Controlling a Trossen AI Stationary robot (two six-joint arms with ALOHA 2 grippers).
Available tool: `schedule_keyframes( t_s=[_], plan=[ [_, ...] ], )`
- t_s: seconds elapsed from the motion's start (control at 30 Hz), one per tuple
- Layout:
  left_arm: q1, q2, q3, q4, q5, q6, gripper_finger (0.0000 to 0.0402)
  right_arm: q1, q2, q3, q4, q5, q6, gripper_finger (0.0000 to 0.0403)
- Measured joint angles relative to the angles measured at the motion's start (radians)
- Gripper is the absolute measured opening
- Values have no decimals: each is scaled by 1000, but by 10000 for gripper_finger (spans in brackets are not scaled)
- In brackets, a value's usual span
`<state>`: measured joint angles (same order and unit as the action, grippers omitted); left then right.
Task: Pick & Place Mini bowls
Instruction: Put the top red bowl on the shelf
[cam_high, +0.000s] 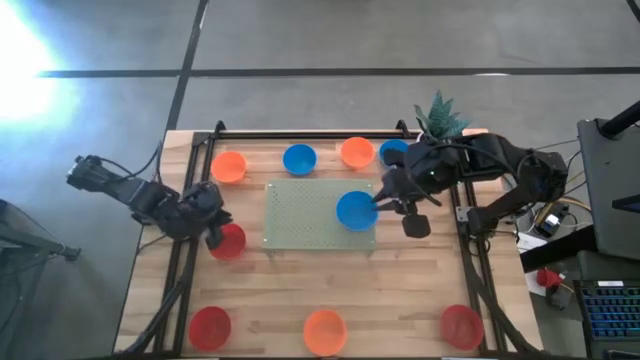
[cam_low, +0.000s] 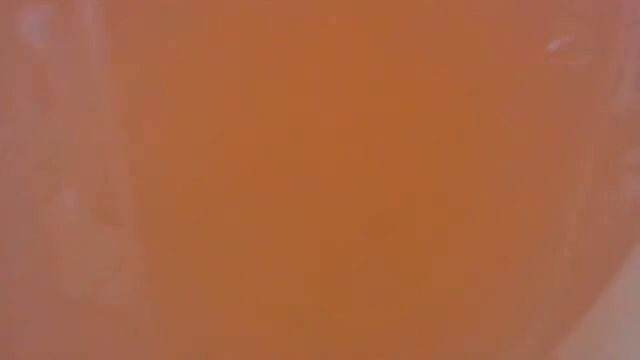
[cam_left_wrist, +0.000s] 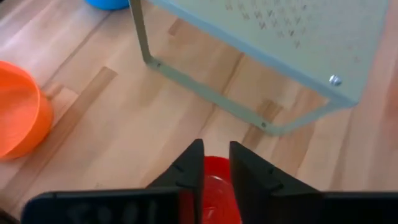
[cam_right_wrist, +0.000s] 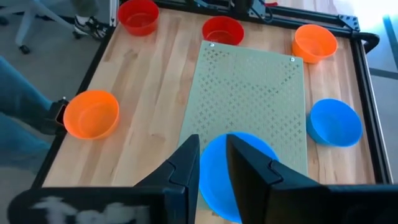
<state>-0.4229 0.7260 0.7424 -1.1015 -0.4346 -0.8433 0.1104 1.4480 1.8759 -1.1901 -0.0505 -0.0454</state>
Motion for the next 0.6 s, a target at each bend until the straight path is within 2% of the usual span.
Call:
schedule_keyframes(
  t_s=[0.17,0.6],
  plan=[
    [1,37,-41,0,-1,15,102,0,-2,0,0,0,0,71],
    [17,88,-215,3,86,-156,105,0,0,0,-1,0,0,68]
  ],
)
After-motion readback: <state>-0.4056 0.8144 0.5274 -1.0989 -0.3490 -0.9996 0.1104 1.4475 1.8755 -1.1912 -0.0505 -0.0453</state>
